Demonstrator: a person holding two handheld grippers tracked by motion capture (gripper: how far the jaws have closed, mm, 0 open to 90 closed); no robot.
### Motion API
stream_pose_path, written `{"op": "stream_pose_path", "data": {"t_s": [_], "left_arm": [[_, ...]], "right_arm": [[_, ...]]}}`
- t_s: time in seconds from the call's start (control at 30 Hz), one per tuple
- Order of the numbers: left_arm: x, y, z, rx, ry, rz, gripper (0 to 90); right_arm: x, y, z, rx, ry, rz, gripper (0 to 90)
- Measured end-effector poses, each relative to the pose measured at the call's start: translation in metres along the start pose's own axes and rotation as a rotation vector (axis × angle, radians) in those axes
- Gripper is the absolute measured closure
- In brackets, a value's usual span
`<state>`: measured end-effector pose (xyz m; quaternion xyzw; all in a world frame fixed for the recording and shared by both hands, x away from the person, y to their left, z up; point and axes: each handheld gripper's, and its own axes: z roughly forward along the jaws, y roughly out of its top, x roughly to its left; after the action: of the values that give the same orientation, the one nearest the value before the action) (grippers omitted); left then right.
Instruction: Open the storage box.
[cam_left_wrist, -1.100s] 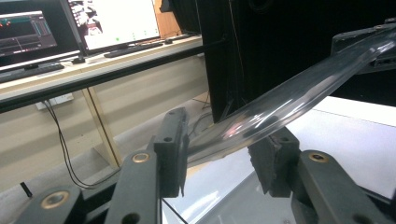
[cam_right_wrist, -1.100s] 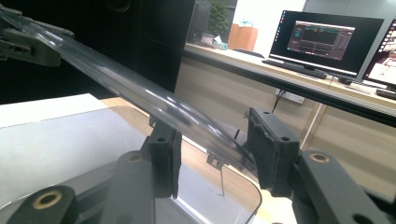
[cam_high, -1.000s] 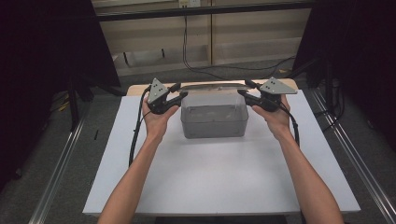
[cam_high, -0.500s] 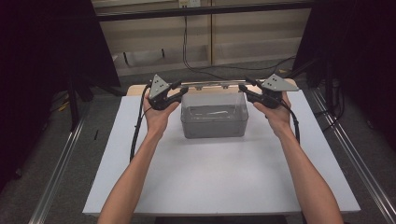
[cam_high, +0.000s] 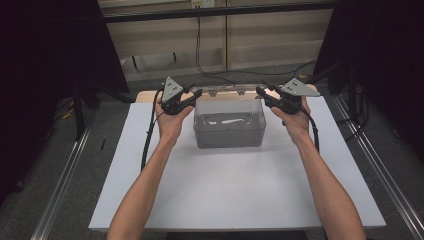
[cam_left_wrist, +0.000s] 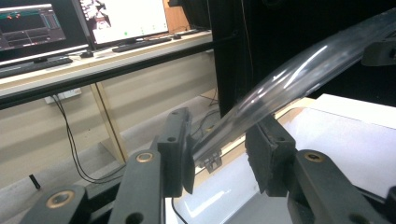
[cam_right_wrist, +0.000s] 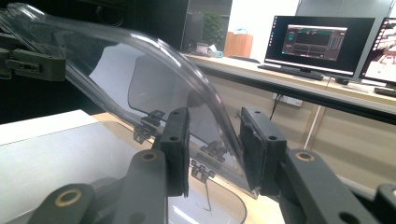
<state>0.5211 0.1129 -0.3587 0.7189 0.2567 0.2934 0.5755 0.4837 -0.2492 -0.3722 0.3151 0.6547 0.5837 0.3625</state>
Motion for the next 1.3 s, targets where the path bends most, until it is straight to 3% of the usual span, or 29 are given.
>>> {"op": "stream_pose_path", "data": {"t_s": [0.5,0.63,0.77,1.3], "left_arm": [[0.011,-0.003,0.007,0.006,-0.004,-0.004,66.1],[0.013,-0.002,0.009,0.016,-0.002,0.012,66.0],[0.016,-0.003,0.01,0.019,0.003,0.002,66.1],[0.027,-0.004,0.023,0.04,0.012,0.0,66.6]], "right_arm": [[-0.01,0.002,0.014,-0.007,-0.001,0.046,63.1],[-0.01,0.004,0.022,0.022,-0.008,0.047,58.5],[-0.01,0.006,0.028,0.037,-0.001,0.065,56.0],[-0.022,0.01,0.04,0.024,-0.013,0.106,60.7]]}}
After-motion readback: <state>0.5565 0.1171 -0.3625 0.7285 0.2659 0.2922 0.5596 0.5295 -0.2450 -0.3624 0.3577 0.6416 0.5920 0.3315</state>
